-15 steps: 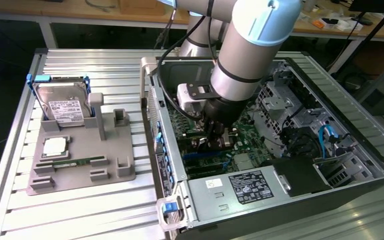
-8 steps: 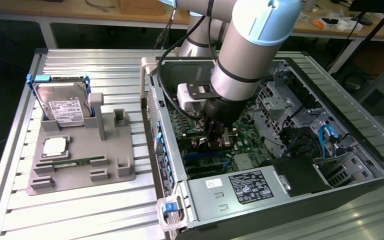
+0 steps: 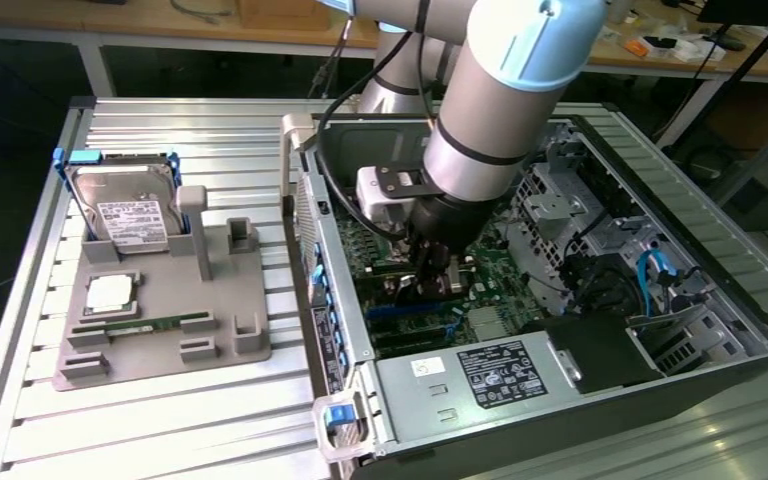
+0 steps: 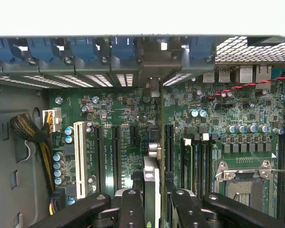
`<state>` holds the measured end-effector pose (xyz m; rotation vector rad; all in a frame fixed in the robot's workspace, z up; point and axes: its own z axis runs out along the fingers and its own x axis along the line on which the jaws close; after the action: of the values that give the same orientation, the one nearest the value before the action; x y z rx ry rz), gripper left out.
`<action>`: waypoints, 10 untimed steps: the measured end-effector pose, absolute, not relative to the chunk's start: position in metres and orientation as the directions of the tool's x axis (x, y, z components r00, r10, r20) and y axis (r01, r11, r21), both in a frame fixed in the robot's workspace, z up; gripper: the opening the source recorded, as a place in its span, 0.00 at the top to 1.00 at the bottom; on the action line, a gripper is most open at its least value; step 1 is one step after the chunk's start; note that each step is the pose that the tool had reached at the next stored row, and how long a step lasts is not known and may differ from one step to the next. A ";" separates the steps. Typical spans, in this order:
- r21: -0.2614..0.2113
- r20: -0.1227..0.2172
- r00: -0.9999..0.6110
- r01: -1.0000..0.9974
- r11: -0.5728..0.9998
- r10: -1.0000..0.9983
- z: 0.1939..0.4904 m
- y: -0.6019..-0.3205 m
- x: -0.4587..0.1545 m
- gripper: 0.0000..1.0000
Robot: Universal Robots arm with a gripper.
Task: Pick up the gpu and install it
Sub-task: 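Insert the gpu into the slot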
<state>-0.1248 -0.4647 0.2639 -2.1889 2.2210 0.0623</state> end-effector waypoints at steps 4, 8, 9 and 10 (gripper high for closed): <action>0.013 -0.044 -0.015 -1.000 0.014 -0.999 0.264 -0.465 -0.125 0.73; 0.013 -0.044 -0.015 -1.000 0.014 -0.999 0.264 -0.465 -0.125 0.73; 0.013 -0.044 -0.015 -1.000 0.014 -0.999 0.264 -0.466 -0.125 0.73; 0.013 -0.044 -0.015 -1.000 0.014 -0.999 0.264 -0.466 -0.125 0.73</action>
<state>-0.1246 -0.4658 0.2638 -2.1889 2.2209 0.0624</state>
